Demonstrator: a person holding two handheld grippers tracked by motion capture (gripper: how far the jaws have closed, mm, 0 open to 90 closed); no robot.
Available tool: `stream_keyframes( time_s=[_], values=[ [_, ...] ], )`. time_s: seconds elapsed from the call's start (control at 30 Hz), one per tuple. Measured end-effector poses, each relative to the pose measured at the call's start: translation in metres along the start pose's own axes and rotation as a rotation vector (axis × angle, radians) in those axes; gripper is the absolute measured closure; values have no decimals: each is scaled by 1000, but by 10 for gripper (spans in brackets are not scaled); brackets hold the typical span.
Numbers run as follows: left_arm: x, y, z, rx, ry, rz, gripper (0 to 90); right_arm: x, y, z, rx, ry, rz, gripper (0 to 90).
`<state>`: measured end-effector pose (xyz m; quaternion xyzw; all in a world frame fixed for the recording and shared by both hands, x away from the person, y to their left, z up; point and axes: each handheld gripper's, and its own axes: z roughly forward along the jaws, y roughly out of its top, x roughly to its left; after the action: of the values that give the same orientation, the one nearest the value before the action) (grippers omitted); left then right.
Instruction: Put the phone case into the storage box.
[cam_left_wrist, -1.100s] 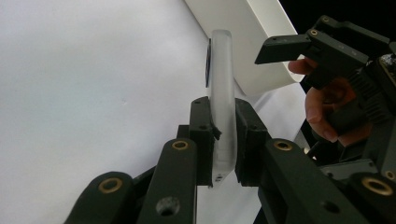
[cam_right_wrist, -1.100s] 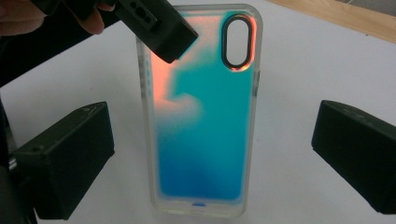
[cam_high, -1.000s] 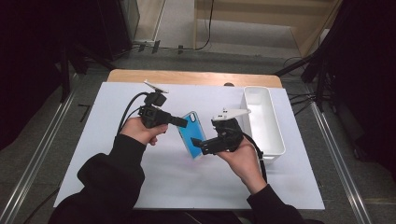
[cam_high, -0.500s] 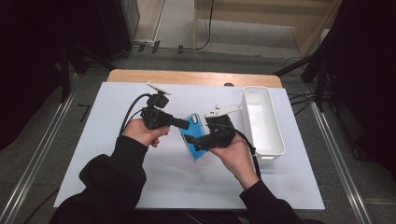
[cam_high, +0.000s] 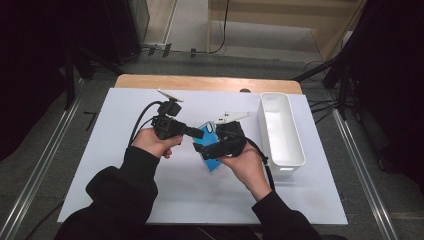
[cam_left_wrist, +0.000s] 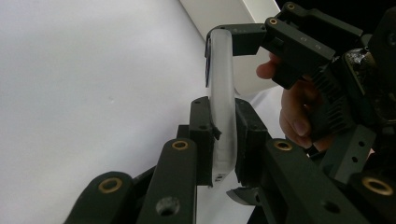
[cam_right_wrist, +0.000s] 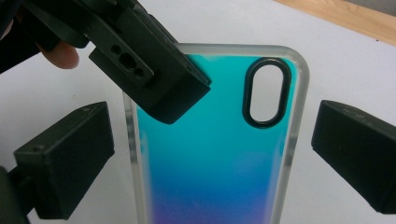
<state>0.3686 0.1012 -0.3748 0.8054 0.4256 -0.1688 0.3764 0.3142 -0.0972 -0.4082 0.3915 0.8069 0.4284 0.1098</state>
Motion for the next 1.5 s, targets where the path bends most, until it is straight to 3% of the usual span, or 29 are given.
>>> stream_keyframes(
  time_s=[0.27, 0.33, 0.67, 1.03, 1.13, 1.3, 1.5],
  values=[
    [1, 0, 0, -4, -8, -13, 790, 2, 0, 5, 10, -19, 0, 0],
    [1, 0, 1, -6, -6, -16, 790, 2, -1, 5, 16, -13, -7, 64],
    [0, 0, 2, -8, -13, -17, 787, 0, -1, 4, 25, 0, -7, 141],
    [-2, -1, 1, -13, -25, 4, 770, 0, 1, 1, 40, 5, -11, 151],
    [-4, 0, -1, -22, -18, 28, 756, 0, 2, 0, 49, 17, -27, 151],
    [-4, 0, -7, -33, -20, 45, 658, -2, 1, -1, 58, 43, -28, 151],
    [-3, 1, -13, -29, -44, 71, 533, -6, 1, -5, 63, 108, -51, 151]
  ],
)
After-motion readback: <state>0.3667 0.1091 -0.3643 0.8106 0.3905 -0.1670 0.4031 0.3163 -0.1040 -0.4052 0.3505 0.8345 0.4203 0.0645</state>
